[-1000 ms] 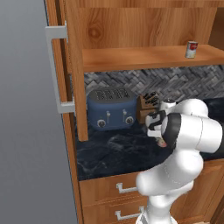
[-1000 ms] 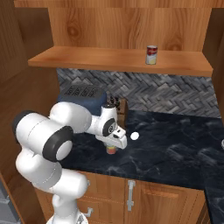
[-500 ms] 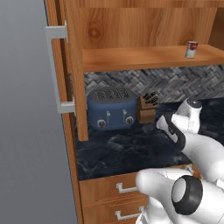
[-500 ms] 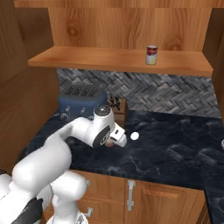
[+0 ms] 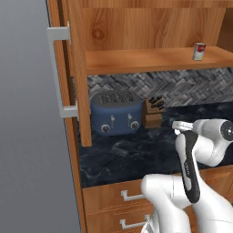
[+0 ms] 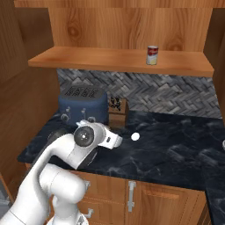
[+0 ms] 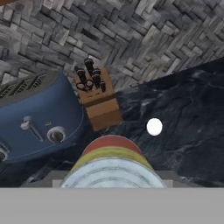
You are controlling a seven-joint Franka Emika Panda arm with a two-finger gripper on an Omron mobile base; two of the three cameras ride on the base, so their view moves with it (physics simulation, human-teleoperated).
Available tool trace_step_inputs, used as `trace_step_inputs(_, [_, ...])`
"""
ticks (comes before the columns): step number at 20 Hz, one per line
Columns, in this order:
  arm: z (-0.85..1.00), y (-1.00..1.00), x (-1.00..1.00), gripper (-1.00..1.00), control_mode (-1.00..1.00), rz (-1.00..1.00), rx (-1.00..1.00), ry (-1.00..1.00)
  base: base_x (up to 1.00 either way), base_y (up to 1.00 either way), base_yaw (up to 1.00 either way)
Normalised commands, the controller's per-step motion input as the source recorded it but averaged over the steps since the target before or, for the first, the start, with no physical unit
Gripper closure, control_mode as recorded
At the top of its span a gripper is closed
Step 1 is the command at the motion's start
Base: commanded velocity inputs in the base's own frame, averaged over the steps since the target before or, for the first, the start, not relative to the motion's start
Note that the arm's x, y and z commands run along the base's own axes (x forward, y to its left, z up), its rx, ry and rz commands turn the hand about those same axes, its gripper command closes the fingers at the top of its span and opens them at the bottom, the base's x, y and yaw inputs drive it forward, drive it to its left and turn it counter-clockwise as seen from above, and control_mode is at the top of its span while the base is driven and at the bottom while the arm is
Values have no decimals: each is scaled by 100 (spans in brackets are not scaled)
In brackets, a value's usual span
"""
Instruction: Restock the canned food cabinet by taking the new fresh canned food from the counter and placing it in the cabinet. Then, take the old canned food from the cabinet and place it on the counter.
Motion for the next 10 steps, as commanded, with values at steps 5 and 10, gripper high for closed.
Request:
trace_step_inputs(5, [100, 0, -44, 100, -100, 0, -3, -16, 0, 0, 0])
trace_step_inputs(10, [100, 0, -36, 100, -100, 0, -9, 2, 0, 0, 0])
